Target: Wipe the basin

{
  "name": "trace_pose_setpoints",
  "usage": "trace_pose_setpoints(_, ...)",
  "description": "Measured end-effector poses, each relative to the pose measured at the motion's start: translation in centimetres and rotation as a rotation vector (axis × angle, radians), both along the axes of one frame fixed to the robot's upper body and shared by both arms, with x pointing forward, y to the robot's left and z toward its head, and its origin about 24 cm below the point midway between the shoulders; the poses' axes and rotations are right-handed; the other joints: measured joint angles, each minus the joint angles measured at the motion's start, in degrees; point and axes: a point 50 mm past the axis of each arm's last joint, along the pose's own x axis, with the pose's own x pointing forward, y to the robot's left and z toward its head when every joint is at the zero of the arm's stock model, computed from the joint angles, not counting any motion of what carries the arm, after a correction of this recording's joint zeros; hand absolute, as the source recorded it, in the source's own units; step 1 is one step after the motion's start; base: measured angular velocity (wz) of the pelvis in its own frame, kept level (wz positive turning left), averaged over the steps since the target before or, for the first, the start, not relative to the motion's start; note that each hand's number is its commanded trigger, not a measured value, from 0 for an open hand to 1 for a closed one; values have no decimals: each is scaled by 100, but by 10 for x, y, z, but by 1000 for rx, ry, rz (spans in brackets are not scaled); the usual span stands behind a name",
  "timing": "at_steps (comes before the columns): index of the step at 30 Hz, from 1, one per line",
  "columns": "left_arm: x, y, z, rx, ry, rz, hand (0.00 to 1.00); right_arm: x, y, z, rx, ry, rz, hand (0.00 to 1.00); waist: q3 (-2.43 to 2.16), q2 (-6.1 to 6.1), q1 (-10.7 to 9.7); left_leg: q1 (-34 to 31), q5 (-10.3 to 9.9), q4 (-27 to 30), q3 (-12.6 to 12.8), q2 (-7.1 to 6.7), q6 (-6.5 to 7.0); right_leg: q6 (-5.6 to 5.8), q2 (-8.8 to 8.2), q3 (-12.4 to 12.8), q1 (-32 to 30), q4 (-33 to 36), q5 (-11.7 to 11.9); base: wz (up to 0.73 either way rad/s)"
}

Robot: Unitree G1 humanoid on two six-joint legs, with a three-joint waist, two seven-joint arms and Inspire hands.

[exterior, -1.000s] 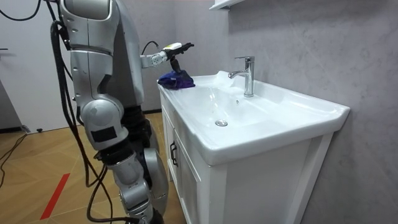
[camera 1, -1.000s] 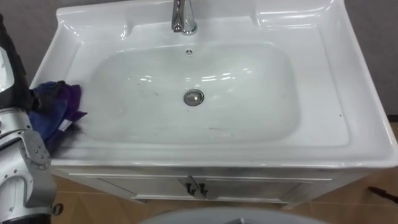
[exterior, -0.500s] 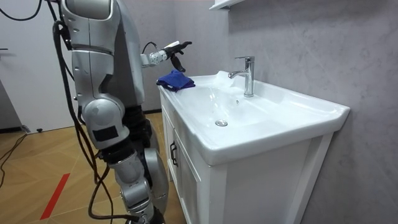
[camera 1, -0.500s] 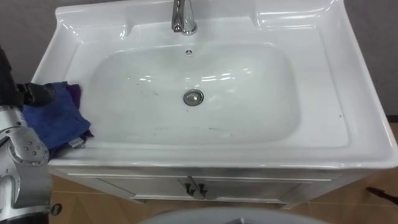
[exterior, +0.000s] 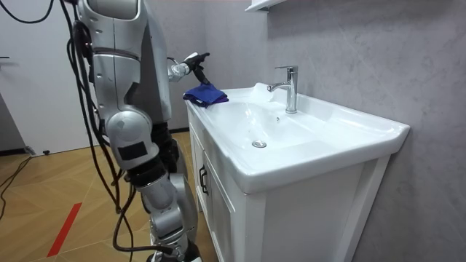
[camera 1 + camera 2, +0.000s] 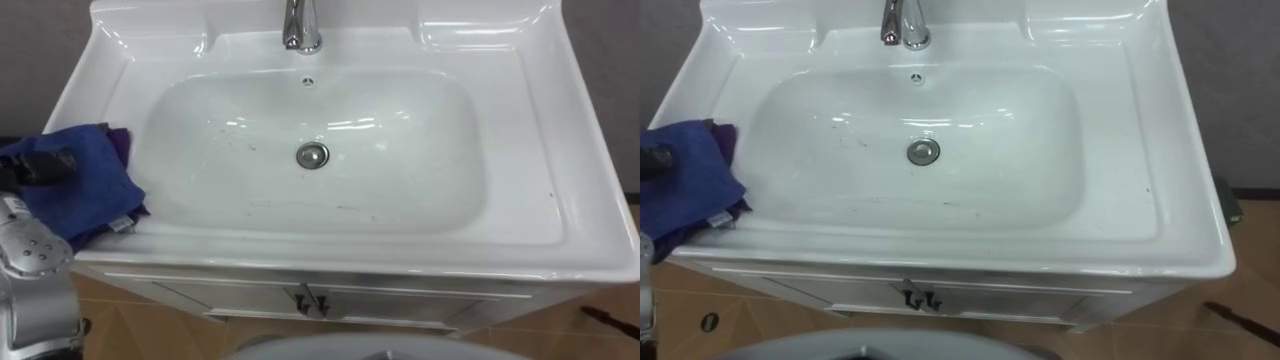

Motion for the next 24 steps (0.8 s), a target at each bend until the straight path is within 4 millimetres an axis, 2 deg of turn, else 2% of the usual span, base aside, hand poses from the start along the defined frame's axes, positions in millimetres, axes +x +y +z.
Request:
trace_pose_setpoints(1,-2,4,3,17,-16,20,0,0,0,0,1,-4,1,0,18,40,22,-3,0,2,-11,0,0,-1,0,-10,3,-5,-1,5)
trace_pose_setpoints(5,-6,11,9,49,-41,57,0,-1,0,0,2,6,1,0,27,56,50,-8,0,-2,-41,-8,0,8,-5,-85,40,-29,-7,11)
trace_pose_setpoints(10,-13,20,14,69,-64,114,0,-6,0,0,11,14,-1,0,18,118,227,-41,0,-2,-86,-12,0,9,-8,-165,51,-66,-6,8)
trace_pose_setpoints(13,-18,26,18,82,-77,153,0,-8,0,0,11,25,-4,0,-5,138,290,-106,0,22,-230,-32,0,6,-29,-288,45,-65,-10,15)
trace_pose_setpoints(16,-25,31,19,96,-82,196,0,-9,0,0,17,33,-6,0,-9,145,399,-113,1,25,-324,-63,0,17,-62,-339,21,27,-73,15)
trace_pose_setpoints(23,-46,36,6,107,4,240,0,-3,-4,2,15,15,10,0,-14,151,652,-158,4,26,-404,-124,3,64,-156,-492,-10,119,-134,13)
trace_pose_setpoints(24,-52,38,2,107,26,259,0,-2,-4,2,15,13,11,0,-16,153,672,-164,4,26,-476,-137,4,74,-166,-541,1,120,-141,17)
